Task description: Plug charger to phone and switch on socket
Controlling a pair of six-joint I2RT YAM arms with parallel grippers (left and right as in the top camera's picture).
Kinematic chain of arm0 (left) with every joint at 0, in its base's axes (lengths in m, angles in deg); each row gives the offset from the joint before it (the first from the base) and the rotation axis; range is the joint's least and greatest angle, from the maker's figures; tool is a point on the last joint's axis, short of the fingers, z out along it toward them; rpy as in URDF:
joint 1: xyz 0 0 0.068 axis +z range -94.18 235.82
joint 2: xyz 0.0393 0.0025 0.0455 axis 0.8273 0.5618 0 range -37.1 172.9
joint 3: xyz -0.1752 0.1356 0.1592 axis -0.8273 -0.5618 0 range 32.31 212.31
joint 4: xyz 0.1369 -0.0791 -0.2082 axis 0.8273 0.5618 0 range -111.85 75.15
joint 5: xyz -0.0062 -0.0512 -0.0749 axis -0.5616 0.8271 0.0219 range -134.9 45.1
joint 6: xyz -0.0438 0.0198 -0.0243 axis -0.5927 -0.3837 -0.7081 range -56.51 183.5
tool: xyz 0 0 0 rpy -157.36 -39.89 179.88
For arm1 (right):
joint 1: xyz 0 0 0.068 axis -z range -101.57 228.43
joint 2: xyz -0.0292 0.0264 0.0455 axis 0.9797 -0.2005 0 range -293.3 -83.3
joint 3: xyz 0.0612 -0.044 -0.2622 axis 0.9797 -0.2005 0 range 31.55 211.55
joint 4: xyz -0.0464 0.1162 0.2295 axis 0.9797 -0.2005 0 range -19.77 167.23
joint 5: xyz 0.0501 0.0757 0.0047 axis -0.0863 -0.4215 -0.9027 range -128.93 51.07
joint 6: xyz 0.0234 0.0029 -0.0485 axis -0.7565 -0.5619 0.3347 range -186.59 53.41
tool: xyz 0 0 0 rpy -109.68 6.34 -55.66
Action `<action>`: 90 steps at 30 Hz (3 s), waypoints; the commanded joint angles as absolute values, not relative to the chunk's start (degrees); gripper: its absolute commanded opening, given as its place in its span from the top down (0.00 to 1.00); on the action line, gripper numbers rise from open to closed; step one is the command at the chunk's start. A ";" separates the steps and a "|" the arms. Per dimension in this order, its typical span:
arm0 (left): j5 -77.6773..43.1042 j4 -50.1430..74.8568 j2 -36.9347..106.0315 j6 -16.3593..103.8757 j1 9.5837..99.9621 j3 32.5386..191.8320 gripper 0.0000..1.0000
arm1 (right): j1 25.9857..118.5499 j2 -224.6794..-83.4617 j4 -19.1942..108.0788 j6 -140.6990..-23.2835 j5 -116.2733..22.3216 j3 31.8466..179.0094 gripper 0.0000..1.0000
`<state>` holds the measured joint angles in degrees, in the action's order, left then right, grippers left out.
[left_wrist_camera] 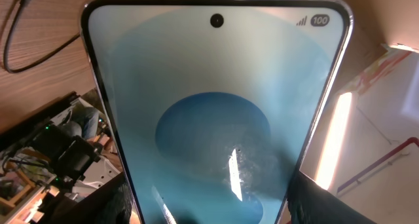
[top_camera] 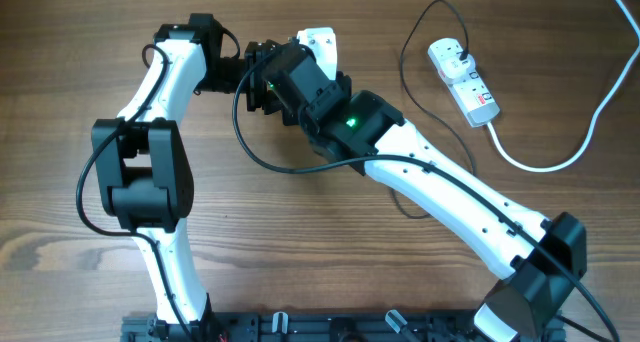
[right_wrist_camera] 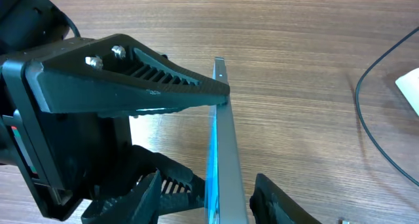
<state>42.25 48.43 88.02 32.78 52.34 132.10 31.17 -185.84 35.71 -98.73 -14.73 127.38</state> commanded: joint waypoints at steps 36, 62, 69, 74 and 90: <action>45.31 46.49 85.25 33.43 52.73 133.36 0.30 | 31.25 -184.53 31.84 -177.42 -6.35 128.30 0.96; 45.44 45.87 85.25 26.57 52.73 133.36 0.44 | 30.99 -181.88 31.10 -185.24 -13.15 127.58 0.96; 45.44 45.87 85.25 26.59 52.73 133.36 0.44 | 30.99 -182.54 32.19 -185.27 -15.08 127.58 0.96; 45.44 45.87 85.25 26.59 52.73 133.36 0.49 | 30.99 -183.37 32.17 -185.27 -15.05 127.58 0.96; 45.42 45.85 85.25 27.00 52.73 133.36 0.55 | 30.97 -184.62 33.20 -185.07 -15.49 127.58 0.96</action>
